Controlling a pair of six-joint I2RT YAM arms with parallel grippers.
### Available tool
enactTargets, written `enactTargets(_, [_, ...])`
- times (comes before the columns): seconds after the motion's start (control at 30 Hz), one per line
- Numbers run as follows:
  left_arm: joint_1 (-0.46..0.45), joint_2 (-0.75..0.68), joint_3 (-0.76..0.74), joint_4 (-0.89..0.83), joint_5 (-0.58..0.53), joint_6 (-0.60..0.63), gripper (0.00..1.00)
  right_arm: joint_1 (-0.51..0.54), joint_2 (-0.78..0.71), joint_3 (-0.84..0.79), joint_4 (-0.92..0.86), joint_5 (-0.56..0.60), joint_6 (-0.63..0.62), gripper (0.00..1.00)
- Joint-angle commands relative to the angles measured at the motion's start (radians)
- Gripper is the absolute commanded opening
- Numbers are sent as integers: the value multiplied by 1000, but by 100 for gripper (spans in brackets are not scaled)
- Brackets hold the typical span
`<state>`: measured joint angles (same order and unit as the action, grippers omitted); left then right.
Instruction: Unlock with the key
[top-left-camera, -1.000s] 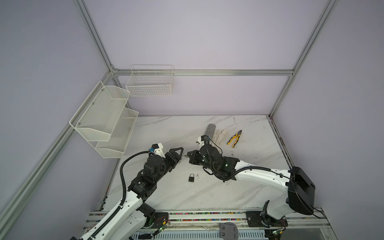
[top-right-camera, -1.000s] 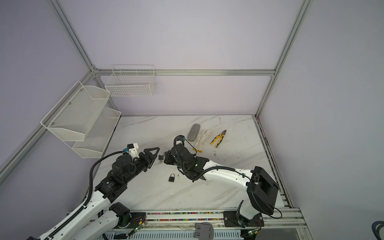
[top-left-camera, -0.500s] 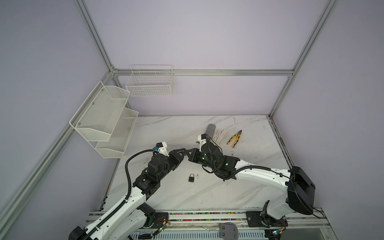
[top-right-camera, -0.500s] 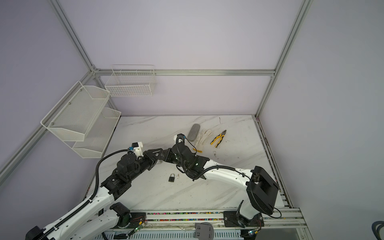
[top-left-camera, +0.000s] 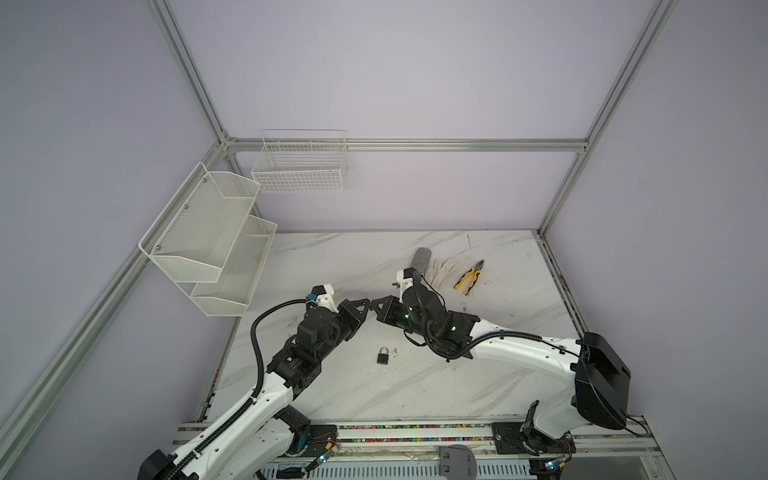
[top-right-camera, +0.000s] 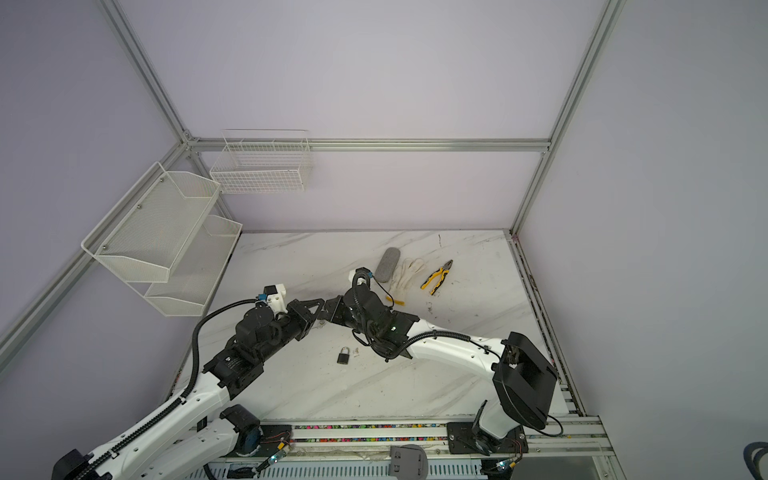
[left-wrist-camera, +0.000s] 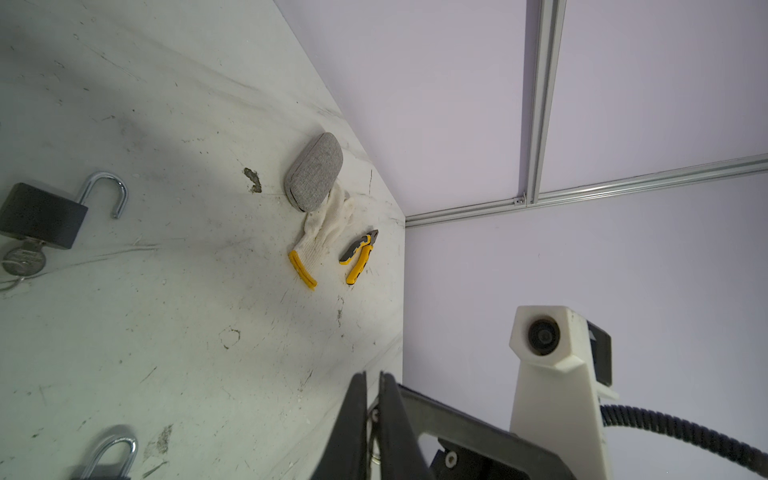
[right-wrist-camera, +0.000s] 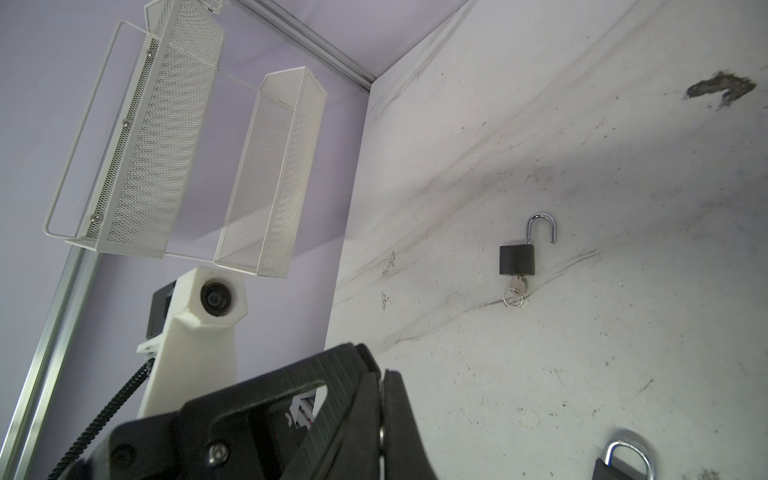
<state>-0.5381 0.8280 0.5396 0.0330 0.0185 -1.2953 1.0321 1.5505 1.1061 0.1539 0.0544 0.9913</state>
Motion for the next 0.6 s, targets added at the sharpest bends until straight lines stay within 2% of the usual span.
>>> enactTargets(0.0, [-3,0,-34,12,-19,26,5,-6,-16,0,12,21,21,0])
enactTargets(0.07, [-3,6,-27,4,-21,34,0,-6,-22,0,6,32,21,0])
enactTargets(0.17, [-3,14,-16,-5,-21,62,0,-6,-34,5,-6,47,9,1])
enactTargets(0.27, [-1,21,-5,8,-29,133,0,-6,-59,1,-12,65,-8,15])
enactTargets(0.37, [10,27,30,11,-7,295,0,-24,-97,-13,-23,66,-33,32])
enactTargets(0.5, [34,73,128,-44,96,597,0,-88,-162,-48,-7,-29,-186,43])
enactTargets(0.57, [50,103,176,-70,135,683,0,-139,-171,-58,-13,-125,-257,44])
